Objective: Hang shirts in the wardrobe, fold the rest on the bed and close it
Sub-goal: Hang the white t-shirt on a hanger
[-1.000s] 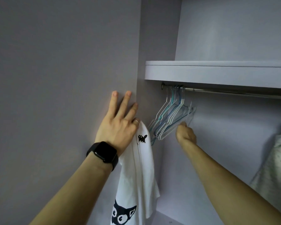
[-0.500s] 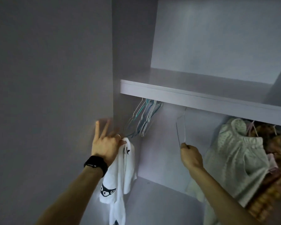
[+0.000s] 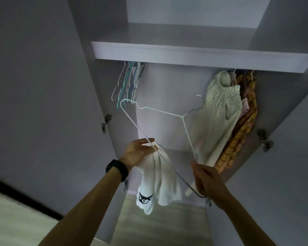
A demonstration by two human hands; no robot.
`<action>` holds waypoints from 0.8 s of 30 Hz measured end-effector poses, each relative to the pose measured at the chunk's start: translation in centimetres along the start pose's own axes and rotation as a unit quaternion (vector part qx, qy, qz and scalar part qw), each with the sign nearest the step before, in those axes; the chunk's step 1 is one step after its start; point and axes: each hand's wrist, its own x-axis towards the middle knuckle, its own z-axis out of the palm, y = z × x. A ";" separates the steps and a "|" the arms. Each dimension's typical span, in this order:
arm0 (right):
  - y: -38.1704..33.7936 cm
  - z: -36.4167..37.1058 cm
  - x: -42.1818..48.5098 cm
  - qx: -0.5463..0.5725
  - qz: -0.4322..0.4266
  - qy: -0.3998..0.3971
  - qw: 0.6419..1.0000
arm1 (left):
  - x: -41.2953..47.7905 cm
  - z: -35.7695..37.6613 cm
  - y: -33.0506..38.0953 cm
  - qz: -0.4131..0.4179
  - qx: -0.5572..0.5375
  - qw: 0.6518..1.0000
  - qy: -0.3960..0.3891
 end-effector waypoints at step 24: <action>4.5 -3.6 3.8 0.147 0.191 -0.096 0.966 | 0.5 2.8 0.5 0.021 0.067 0.996 -0.062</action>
